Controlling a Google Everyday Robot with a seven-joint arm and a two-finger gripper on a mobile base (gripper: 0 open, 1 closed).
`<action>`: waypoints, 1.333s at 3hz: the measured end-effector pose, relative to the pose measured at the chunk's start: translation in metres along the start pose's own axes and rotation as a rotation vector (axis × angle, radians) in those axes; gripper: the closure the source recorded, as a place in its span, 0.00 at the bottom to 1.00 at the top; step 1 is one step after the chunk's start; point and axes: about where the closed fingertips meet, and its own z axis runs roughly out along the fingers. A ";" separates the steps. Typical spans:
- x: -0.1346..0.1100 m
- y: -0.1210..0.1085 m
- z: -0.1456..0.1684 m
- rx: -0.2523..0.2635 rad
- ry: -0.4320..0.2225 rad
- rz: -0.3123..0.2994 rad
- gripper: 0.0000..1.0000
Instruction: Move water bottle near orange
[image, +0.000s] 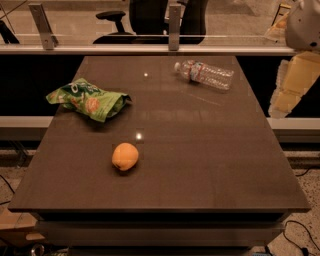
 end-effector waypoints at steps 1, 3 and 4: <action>-0.006 -0.017 0.009 0.003 -0.039 0.000 0.00; -0.019 -0.046 0.032 0.009 -0.100 0.024 0.00; -0.025 -0.060 0.042 -0.002 -0.115 0.024 0.00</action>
Offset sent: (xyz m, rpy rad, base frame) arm 0.0582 0.0124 -0.0161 0.1100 -0.0232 0.0036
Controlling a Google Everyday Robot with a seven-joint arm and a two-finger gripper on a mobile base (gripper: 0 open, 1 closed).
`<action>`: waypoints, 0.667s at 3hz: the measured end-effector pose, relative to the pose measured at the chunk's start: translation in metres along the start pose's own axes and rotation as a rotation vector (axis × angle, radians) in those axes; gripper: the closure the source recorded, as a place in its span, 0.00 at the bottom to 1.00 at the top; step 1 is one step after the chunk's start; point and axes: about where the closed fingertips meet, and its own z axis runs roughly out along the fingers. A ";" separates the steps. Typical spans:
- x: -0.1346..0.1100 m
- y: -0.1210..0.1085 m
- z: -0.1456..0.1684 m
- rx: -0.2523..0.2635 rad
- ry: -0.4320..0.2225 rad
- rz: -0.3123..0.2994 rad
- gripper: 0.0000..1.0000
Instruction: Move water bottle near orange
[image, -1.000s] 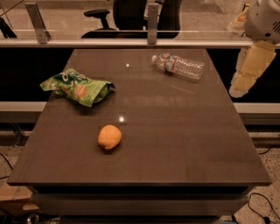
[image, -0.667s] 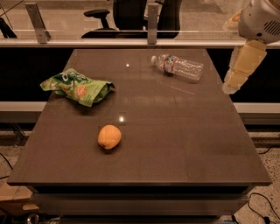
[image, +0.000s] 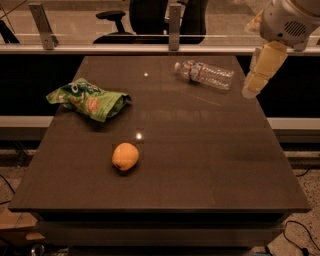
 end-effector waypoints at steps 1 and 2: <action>-0.004 -0.017 0.013 -0.006 0.029 0.006 0.00; -0.002 -0.037 0.029 0.002 0.116 0.027 0.00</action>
Offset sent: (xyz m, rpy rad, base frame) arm 0.0732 -0.0091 -0.0229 -0.2225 0.0688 -0.1301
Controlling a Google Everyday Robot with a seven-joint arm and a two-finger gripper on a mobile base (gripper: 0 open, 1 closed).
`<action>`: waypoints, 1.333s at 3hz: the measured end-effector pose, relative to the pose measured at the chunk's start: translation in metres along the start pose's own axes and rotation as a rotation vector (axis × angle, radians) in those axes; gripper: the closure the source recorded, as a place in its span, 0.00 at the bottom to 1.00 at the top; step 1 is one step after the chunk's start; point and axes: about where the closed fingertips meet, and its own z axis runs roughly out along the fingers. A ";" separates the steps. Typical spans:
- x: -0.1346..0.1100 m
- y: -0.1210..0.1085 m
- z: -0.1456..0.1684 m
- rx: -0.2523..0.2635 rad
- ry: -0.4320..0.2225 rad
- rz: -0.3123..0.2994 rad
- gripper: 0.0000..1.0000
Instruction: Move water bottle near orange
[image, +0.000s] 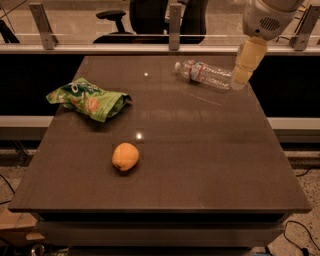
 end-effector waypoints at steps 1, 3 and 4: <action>0.001 -0.042 0.034 0.026 0.102 0.035 0.00; -0.010 -0.050 0.056 0.004 0.125 0.023 0.00; -0.017 -0.057 0.079 -0.038 0.121 0.007 0.00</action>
Offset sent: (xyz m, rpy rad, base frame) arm 0.0637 -0.0157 -0.0233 -0.1320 0.0459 -0.0959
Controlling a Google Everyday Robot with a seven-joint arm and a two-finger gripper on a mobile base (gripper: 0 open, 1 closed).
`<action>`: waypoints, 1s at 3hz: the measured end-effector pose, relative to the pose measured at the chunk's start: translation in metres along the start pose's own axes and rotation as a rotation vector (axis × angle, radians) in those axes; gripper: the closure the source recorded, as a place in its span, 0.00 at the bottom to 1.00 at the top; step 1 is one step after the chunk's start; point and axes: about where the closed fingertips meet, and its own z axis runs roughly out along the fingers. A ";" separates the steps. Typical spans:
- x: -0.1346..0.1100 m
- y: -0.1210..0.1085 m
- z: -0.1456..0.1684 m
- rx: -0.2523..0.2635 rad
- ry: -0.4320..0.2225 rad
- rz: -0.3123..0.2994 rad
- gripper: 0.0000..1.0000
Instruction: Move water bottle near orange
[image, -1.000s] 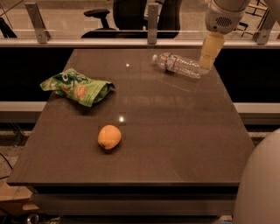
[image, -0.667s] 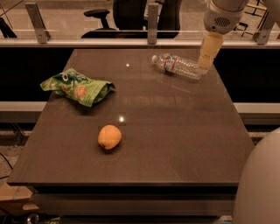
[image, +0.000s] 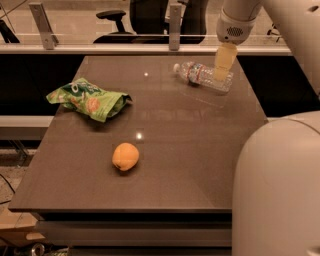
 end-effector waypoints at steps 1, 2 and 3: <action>-0.005 -0.005 0.015 -0.036 -0.011 -0.003 0.00; -0.007 -0.007 0.026 -0.066 -0.029 0.002 0.00; -0.013 -0.007 0.044 -0.113 -0.044 -0.007 0.00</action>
Offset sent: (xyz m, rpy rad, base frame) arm 0.0103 -0.0004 -0.0220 0.0607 0.1473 0.0155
